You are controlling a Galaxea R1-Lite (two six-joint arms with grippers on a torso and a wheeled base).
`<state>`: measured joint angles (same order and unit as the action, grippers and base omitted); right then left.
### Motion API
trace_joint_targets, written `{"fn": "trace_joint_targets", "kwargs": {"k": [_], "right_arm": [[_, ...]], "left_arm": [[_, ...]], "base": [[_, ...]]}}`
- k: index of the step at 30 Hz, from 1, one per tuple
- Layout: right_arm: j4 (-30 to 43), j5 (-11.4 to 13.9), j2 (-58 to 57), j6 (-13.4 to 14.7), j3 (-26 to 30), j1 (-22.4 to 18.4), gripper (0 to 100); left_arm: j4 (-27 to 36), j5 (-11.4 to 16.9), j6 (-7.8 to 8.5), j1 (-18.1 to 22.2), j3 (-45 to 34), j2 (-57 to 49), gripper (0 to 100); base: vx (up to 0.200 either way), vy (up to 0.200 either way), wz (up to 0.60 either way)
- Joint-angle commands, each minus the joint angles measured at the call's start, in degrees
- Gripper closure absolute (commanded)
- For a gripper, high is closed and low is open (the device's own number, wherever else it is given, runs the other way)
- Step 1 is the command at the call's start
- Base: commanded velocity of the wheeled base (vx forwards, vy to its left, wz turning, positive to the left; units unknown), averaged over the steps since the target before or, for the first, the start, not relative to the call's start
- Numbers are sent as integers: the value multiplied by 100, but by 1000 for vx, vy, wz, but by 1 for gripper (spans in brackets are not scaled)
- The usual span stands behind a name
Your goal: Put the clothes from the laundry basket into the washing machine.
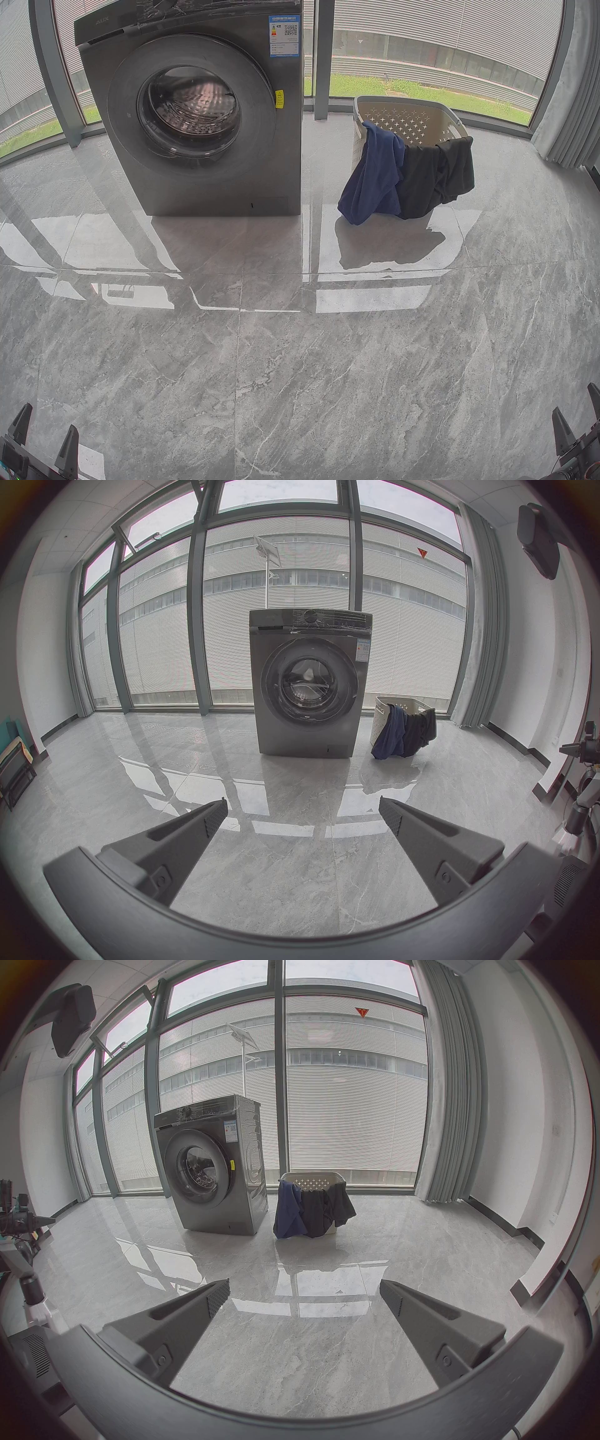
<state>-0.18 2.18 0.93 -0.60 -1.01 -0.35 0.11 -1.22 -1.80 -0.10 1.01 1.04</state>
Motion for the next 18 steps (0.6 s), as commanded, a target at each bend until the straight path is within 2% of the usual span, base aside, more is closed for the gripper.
{"fn": "trace_joint_targets", "kwargs": {"k": [1,10,18], "right_arm": [[1,2,-49,-2,101,0,0],[1,-42,-57,7,101,-9,0],[1,-60,-57,16,101,0,0]], "left_arm": [[-2,-1,-4,1,-92,-95,0],[7,8,-13,-8,-92,-95,0],[7,8,-13,-8,-92,-95,0]], "base": [[0,0,0],[0,0,0],[200,0,0]]}}
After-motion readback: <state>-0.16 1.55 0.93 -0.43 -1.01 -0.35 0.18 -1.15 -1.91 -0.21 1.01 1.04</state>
